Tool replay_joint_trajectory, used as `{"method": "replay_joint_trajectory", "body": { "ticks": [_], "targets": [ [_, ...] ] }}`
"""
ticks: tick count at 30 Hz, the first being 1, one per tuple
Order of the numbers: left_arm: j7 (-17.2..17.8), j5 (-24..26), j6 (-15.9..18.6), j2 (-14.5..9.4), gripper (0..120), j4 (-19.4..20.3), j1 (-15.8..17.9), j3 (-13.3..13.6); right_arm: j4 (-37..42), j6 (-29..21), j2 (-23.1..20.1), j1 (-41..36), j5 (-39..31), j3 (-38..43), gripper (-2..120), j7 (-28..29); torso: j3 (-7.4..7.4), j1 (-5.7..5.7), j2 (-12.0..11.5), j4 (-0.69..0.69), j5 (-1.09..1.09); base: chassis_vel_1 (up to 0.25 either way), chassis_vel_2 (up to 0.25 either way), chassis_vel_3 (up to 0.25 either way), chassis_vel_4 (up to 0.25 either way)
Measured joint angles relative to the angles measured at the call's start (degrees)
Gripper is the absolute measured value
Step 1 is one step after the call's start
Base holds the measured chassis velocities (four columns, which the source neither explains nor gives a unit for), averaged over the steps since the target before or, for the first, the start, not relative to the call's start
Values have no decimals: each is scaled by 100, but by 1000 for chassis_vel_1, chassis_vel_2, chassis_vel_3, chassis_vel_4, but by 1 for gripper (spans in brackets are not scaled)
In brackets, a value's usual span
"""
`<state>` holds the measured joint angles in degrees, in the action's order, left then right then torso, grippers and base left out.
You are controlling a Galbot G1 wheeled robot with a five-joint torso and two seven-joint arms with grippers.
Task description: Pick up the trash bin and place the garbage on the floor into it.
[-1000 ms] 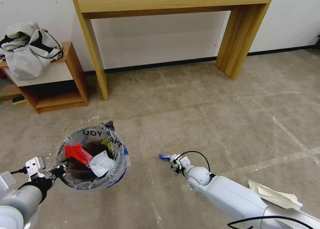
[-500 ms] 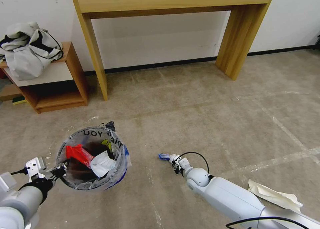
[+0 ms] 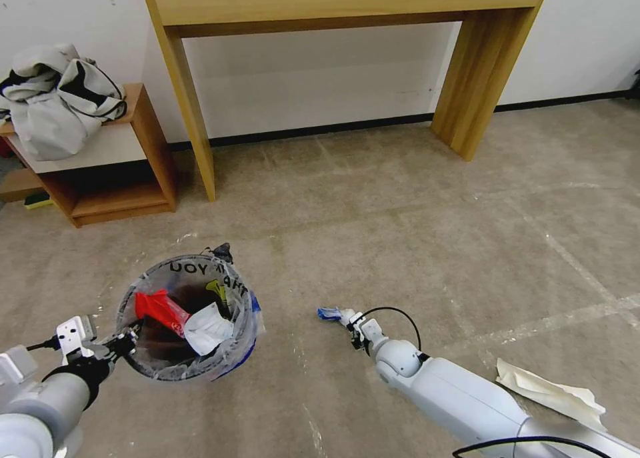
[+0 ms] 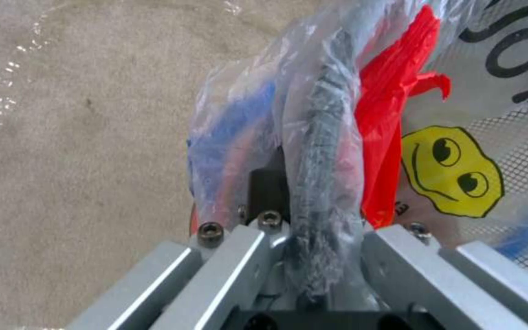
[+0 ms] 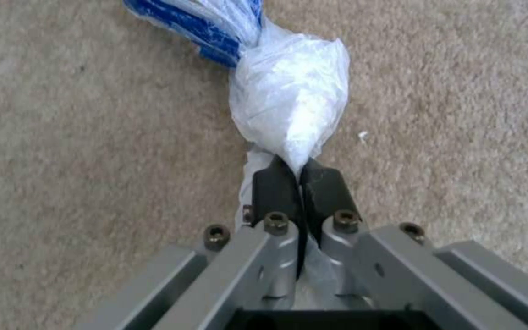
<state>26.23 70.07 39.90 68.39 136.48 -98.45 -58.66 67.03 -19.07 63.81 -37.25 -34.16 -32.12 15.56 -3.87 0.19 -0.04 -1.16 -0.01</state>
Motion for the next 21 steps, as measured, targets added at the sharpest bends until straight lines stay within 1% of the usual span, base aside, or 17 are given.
{"method": "replay_joint_trajectory", "body": {
  "ticks": [6, 8, 11, 21],
  "targets": [
    [-4, 2, -1, -21, 1, -5, 21, 1, 220, 95, -120, -43, -69, 217, 0, 15, 0, 0, 0, 0, 0, 0, 0, 0, 0],
    [-4, 12, -2, -40, 1, -12, 44, -3, 513, 95, -274, -51, -165, 352, 0, 41, 0, 0, 0, 0, 0, 0, 0, 0, 0],
    [-5, 20, -2, -48, 1, -18, 57, -3, 707, 77, -361, -52, -225, 407, 0, 69, 0, 0, 0, 0, 0, 0, 0, 0, 0],
    [0, 29, -2, -61, 1, -16, 60, 1, 821, 73, -416, -129, -239, 492, 0, 106, 0, 0, 0, 0, 0, 0, 0, 0, 0]
  ]
}}
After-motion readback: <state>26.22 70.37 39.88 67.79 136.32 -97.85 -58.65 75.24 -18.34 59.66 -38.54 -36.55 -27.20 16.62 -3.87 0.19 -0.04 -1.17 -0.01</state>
